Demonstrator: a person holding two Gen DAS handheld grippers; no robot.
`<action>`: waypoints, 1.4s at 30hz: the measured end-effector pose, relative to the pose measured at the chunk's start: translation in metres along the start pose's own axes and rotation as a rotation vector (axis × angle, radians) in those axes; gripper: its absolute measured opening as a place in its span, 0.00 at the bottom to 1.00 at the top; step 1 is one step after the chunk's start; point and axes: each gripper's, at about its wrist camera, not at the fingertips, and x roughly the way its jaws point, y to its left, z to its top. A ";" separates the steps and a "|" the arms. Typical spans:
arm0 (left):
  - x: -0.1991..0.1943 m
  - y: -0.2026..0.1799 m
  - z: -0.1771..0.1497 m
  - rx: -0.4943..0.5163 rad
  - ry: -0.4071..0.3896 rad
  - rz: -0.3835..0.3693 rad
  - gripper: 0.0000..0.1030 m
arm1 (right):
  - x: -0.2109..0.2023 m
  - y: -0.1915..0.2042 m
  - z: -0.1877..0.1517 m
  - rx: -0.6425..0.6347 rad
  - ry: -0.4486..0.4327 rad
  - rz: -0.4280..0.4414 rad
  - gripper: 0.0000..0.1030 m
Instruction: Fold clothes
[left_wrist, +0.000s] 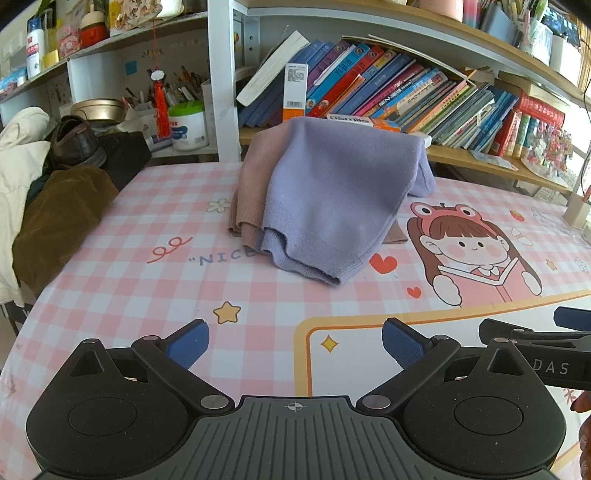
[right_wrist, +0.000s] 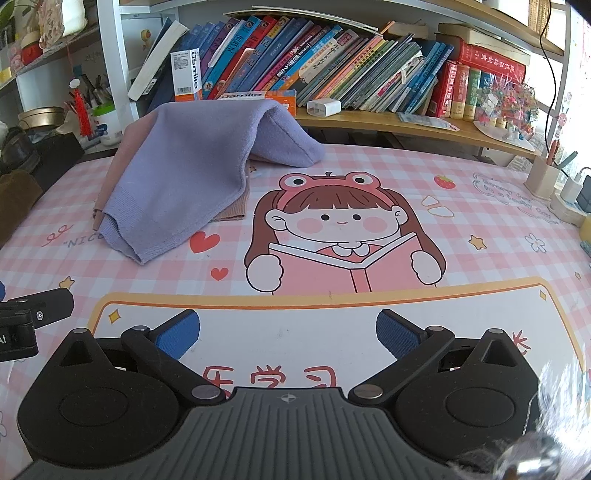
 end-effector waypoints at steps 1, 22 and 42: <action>0.000 0.000 0.000 0.001 0.000 -0.002 0.99 | 0.000 0.000 0.000 0.001 0.001 -0.001 1.00; 0.028 -0.021 0.012 0.224 -0.043 -0.111 0.97 | 0.003 -0.020 0.003 0.155 0.006 0.104 0.98; 0.129 -0.048 0.027 0.667 -0.103 -0.075 0.24 | -0.021 -0.059 -0.010 0.453 -0.008 0.008 0.97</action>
